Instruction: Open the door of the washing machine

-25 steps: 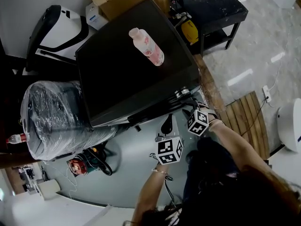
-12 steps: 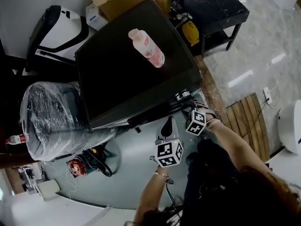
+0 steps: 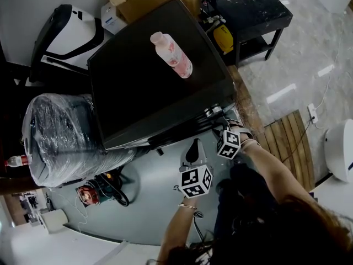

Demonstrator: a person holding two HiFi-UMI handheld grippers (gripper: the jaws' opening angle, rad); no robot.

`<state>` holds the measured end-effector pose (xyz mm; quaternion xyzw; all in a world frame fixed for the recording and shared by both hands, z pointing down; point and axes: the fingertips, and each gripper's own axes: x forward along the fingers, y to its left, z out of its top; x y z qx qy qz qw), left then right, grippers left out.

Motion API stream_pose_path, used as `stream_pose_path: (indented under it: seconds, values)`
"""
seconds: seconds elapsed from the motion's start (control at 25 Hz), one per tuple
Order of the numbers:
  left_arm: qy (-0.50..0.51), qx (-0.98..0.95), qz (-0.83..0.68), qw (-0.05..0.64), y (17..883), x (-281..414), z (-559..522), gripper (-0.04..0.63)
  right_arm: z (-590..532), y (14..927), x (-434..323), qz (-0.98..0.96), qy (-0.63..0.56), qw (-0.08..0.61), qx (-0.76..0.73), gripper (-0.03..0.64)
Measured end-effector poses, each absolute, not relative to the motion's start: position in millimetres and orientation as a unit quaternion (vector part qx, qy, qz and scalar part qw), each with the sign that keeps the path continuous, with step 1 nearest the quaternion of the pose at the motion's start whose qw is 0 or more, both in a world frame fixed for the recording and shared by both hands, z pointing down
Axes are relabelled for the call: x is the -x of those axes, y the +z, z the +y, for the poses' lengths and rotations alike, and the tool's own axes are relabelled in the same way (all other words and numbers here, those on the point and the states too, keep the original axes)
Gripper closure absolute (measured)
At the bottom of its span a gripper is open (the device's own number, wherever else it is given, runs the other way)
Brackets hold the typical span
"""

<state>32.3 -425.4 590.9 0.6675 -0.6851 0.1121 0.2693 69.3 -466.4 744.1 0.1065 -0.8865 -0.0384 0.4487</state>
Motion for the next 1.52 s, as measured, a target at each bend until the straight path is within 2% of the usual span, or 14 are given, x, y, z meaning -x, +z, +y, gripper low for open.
stream_pose_path:
  seconds: [0.48, 1.52]
  values:
    - [0.109, -0.66, -0.691, 0.274, 590, -27, -402, 0.581, -441, 746, -79, -0.878, -0.059, 0.463, -0.102, 0.502]
    - [0.114, -0.675, -0.677, 0.27, 574, -18, -306, 0.581, -348, 751, -102, -0.852, -0.013, 0.507, -0.134, 0.529]
